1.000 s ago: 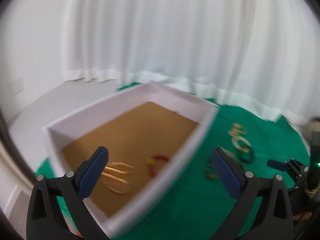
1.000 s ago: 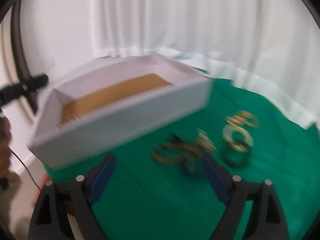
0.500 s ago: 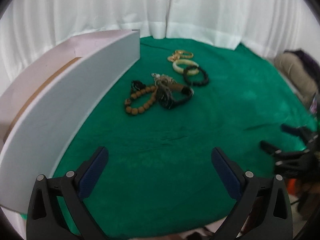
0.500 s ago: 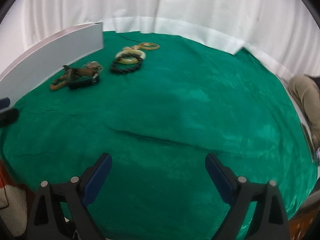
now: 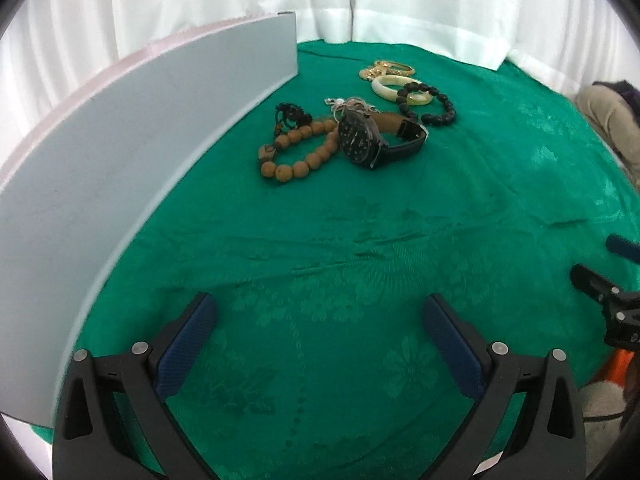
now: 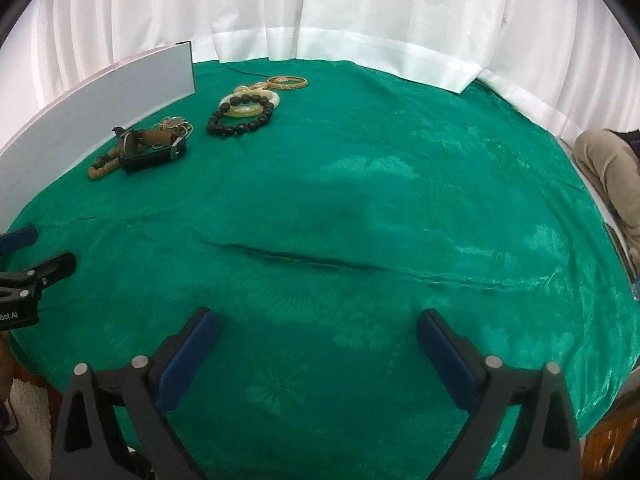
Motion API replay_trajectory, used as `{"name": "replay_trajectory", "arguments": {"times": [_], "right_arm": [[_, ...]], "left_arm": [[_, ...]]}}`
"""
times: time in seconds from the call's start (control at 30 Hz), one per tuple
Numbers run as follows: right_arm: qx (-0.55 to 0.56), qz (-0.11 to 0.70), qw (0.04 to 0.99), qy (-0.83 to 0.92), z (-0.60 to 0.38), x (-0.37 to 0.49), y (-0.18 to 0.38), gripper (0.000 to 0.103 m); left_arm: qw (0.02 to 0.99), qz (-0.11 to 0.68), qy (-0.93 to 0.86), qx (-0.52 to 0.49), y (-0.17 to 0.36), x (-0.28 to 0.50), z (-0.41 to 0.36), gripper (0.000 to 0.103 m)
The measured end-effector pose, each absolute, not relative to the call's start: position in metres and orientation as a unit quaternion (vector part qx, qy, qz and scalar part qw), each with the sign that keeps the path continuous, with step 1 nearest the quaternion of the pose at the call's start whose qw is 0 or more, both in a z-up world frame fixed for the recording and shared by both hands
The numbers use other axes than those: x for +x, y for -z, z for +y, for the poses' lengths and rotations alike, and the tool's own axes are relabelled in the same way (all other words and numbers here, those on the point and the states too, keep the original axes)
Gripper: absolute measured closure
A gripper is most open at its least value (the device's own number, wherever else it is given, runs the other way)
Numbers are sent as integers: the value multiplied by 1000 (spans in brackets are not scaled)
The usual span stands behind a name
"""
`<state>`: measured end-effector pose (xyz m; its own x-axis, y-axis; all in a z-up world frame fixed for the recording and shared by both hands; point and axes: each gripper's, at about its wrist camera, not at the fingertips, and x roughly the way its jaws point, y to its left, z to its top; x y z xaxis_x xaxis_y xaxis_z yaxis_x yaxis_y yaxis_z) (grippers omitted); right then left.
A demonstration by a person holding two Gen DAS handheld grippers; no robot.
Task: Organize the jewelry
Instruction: 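Withdraw both tools from the box back over the jewelry pile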
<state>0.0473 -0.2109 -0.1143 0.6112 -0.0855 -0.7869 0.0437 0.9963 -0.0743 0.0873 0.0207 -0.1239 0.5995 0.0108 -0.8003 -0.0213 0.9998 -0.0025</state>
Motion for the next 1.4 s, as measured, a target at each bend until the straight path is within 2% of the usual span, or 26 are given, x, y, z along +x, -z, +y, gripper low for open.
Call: {"name": "replay_trajectory", "arguments": {"times": [0.63, 0.77, 1.2, 1.4], "right_arm": [[-9, 449, 893, 24, -213, 50, 118, 1], [-14, 456, 889, 28, -212, 51, 114, 1], [-13, 381, 925, -13, -204, 26, 33, 1], [-15, 367, 928, -57, -185, 20, 23, 1]], "left_arm": [[890, 457, 0, 4, 125, 94, 18, 1], [899, 437, 12, 10, 113, 87, 14, 1], [931, 365, 31, 13, 43, 63, 10, 1], [932, 361, 28, -10, 35, 58, 21, 1]]}}
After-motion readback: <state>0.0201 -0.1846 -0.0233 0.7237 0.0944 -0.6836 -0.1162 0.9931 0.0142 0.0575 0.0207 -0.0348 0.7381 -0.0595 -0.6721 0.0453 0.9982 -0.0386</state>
